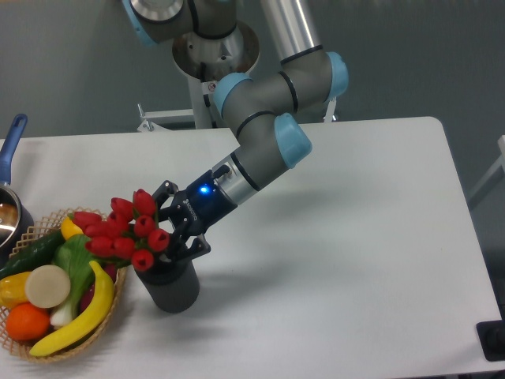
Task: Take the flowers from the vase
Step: 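Close the gripper around the tulip stems above the black vase, then lift the gripped tulips straight up out of the black vase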
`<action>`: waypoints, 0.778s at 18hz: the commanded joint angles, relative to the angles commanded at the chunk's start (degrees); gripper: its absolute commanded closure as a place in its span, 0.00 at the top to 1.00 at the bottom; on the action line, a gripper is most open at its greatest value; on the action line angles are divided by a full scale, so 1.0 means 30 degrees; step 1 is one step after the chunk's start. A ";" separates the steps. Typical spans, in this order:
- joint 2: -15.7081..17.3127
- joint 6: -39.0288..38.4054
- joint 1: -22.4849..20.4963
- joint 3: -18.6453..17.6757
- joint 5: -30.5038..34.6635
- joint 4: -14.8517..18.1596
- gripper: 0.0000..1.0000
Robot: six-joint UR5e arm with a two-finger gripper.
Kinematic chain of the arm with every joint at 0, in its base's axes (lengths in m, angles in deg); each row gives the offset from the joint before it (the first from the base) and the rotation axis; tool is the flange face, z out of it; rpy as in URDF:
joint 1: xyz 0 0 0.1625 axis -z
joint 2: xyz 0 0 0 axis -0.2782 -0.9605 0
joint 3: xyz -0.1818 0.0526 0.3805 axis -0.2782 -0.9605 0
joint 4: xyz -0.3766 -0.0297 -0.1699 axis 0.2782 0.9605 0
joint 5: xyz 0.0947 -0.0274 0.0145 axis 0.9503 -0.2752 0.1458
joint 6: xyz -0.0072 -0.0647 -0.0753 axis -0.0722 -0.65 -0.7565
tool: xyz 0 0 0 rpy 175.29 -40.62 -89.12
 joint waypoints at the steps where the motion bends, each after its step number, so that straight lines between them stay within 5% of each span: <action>1: 0.0029 -0.0029 0.0000 0.0000 0.0000 0.0000 0.42; 14: 0.0380 -0.2135 -0.0293 0.1024 -0.1668 0.0000 0.42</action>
